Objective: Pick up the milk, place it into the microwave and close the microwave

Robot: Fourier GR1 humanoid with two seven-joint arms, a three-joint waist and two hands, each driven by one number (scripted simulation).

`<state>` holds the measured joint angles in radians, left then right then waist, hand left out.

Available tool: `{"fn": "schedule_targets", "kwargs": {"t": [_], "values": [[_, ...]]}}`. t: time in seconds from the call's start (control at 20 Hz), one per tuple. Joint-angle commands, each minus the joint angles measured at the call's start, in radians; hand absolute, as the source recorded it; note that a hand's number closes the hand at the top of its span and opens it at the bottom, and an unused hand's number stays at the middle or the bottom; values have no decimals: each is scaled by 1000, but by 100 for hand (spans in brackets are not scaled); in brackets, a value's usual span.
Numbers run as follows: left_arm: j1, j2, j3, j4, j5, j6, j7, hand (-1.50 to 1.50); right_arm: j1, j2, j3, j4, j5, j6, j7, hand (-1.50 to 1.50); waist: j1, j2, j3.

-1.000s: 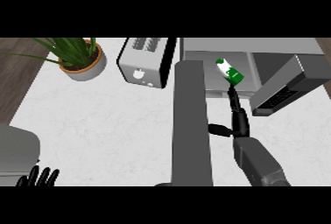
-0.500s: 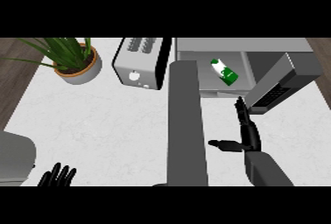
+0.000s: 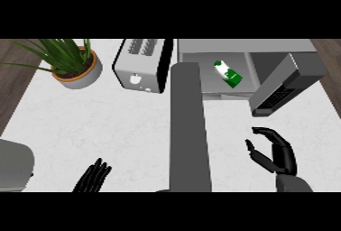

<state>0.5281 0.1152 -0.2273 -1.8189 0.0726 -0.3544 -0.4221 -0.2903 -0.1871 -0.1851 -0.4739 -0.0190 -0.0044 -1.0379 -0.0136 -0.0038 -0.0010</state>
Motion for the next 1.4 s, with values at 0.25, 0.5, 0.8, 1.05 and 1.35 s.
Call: {"fn": "schedule_targets", "kwargs": {"t": [0.25, 0.5, 0.8, 1.05, 1.35], "values": [[-197, -76, -139, 140, -210, 73, 42, 150, 173, -112, -55, -148, -105, 168, 10, -150, 1, 2, 0], [-303, -112, -127, 238, -218, 118, 75, 150, 270, -136, -74, -216, -148, 219, -2, -150, 5, 3, 0], [-495, -114, -106, 511, -241, 238, -51, 150, 278, -192, -93, -94, -145, 279, -85, -150, 6, 6, 1], [-586, -115, -248, 518, -308, 159, 194, 150, 245, -261, -116, -133, -202, 345, 1, -150, -5, 6, 3], [-705, -115, -418, 680, -249, 119, 302, 150, 257, -275, -100, -183, -211, 353, 3, -150, -23, 9, 2]]}}
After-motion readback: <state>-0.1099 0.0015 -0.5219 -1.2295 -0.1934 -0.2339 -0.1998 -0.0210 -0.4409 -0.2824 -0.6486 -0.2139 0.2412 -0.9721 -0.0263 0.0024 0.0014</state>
